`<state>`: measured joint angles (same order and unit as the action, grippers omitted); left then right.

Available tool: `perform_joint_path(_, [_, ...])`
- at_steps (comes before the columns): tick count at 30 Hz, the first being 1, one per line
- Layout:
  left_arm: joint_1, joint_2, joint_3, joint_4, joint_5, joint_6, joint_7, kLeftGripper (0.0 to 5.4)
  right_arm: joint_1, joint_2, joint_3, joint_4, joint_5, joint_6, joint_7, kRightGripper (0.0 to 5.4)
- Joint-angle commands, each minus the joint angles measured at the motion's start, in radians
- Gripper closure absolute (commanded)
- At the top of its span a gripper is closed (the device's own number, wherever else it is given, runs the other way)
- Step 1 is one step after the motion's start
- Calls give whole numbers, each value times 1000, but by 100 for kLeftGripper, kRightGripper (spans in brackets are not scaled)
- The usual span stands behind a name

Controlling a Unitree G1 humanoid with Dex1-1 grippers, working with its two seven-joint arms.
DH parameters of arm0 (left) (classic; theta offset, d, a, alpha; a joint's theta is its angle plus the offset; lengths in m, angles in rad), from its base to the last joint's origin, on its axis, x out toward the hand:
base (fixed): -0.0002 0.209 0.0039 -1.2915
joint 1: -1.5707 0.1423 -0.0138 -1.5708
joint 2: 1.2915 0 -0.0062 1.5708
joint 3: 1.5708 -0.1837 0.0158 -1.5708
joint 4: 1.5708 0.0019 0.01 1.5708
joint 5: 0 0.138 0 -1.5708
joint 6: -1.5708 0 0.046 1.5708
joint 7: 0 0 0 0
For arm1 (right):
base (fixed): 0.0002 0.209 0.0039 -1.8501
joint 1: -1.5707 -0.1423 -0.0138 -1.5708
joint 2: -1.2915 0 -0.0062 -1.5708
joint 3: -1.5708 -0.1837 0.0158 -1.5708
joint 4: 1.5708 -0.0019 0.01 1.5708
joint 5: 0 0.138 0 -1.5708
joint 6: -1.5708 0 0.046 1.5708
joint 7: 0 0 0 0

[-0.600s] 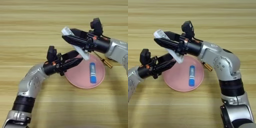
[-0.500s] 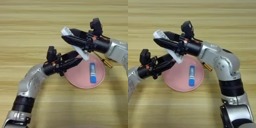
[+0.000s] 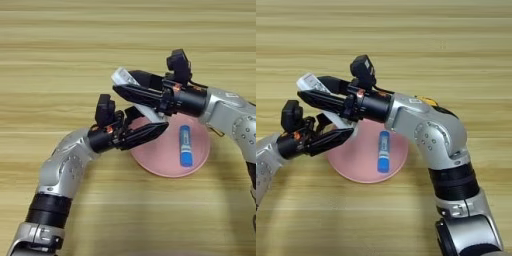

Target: Move the objects on the table

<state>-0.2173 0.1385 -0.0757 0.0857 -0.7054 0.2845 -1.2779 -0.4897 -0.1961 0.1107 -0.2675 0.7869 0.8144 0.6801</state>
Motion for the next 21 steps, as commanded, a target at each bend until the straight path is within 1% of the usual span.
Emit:
perform_joint_path(1, [-16,7,-2,-18,-19,31,-9,139,6,3,11,-8,-9,-11,0,249])
perform_joint_path(3, [-15,3,1,-18,-25,37,-10,149,5,5,10,-14,-5,-10,-2,249])
perform_joint_path(4, [-16,2,4,-18,-27,40,-8,170,5,5,8,-19,-2,-8,-2,249])
perform_joint_path(5, [-17,2,6,-16,-28,42,-7,173,5,5,6,-26,2,-6,-3,249])
perform_joint_path(12, [-17,10,-3,1,-4,30,-24,235,-6,5,-19,-60,45,17,-12,249])
perform_joint_path(21, [-22,12,-9,15,5,23,-38,245,-25,-2,-43,-80,75,28,-25,249])
